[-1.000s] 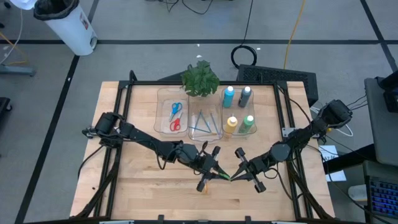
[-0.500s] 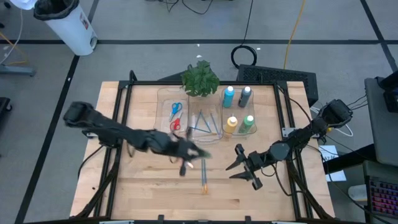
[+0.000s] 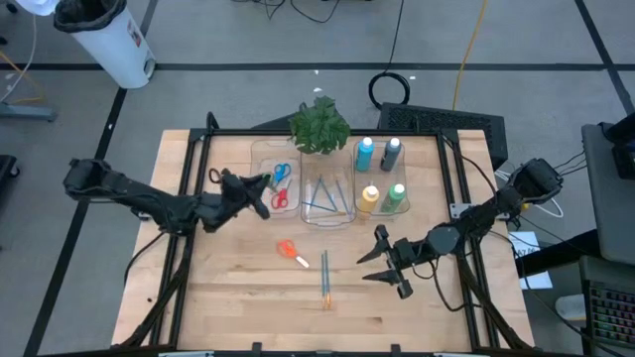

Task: Pick & Place Paint Supplies
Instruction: Put the green scissors into the left transparent bin, then put the orange scissors into the left transparent bin

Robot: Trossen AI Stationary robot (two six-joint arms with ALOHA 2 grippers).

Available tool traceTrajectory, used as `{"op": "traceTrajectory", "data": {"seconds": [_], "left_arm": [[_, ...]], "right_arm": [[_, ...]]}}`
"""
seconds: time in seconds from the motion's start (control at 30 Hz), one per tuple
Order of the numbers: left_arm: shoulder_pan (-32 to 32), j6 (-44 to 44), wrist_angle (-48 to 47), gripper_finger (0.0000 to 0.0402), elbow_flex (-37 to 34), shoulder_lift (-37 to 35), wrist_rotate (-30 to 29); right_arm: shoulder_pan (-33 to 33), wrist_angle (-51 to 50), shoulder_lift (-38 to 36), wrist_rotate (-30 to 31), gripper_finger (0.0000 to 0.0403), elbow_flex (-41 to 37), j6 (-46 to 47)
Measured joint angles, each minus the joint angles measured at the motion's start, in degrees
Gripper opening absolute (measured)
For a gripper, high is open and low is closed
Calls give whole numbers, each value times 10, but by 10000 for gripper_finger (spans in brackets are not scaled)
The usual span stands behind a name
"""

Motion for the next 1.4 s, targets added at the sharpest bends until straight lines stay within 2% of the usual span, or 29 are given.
{"op": "traceTrajectory", "data": {"seconds": [0.17, 0.33, 0.43, 0.7, 0.93, 1.13, 1.4], "left_arm": [[54, -100, -20, 20, -48, 27, 3], [97, -154, -56, 23, -41, 69, 66], [114, -158, -67, 28, -34, 100, 97], [139, -162, -61, 28, -26, 162, 116], [141, -160, -63, 57, -27, 164, 132], [141, -158, -63, 61, -27, 164, 144], [141, -155, -56, 63, -27, 164, 126]], "right_arm": [[-3, -4, 0, -1, 169, 0, 0], [-3, -15, 0, 0, 167, 0, 0], [-3, -22, 0, 0, 166, 0, 0], [-3, -30, 0, -1, 165, 0, 15], [-3, -36, 0, -1, 164, 0, 15], [-3, -37, 0, -1, 163, 0, 15], [-3, -37, 0, -1, 164, 0, 15]]}}
